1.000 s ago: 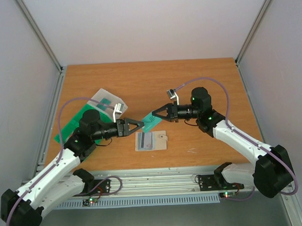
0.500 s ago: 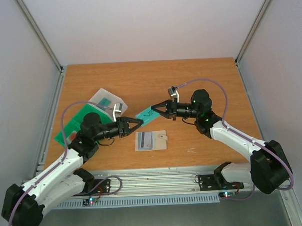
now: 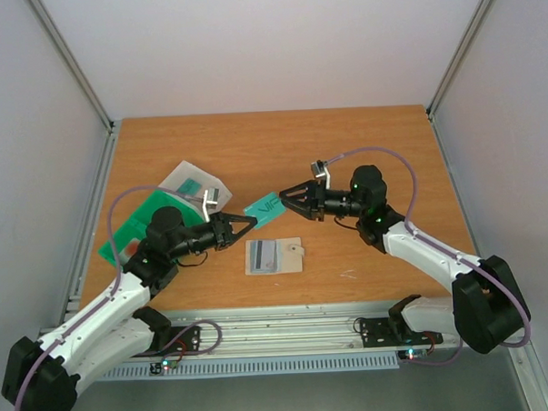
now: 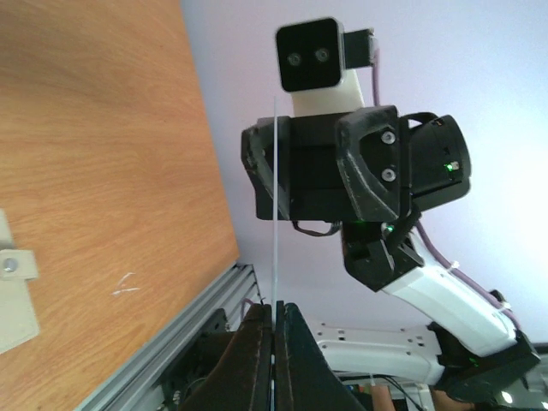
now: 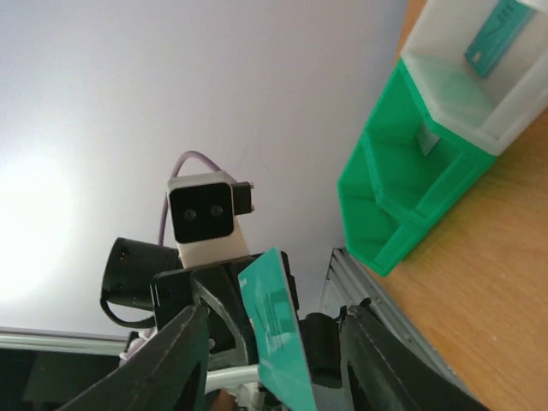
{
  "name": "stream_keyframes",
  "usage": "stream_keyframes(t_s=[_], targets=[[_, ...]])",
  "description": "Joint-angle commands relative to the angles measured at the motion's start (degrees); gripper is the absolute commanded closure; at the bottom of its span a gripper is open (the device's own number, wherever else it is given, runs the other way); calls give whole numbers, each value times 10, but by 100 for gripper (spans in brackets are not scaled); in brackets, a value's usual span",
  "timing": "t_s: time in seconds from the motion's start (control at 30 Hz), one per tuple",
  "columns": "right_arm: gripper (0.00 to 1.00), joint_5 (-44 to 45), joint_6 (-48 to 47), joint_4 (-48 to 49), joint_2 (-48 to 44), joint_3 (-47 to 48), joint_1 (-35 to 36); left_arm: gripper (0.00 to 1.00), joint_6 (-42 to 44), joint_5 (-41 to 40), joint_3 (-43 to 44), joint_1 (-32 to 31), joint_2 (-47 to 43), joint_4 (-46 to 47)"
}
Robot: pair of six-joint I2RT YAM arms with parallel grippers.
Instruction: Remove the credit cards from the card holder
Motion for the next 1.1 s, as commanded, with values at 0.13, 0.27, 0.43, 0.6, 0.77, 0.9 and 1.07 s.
stream_keyframes(t_s=[0.13,0.27,0.43,0.6,0.77,0.9,1.07], targets=[[20,4,-76,-109,-52,-27,-12,100,101,-73,56,17,6,-173],[6,15,-143,-206,-82,-22,-12,99,112,-84,77,60,18,-226],[1,43,-218,-323,-127,-8,-12,100,156,-131,120,117,38,-338],[2,50,-262,-400,-151,10,-12,100,205,-189,174,165,74,-407],[2,54,-291,-446,-159,28,-12,99,229,-204,226,228,138,-453],[1,51,-298,-454,-163,35,-11,100,241,-209,261,275,193,-468],[2,60,-299,-459,-167,38,-11,100,241,-194,297,335,282,-465]])
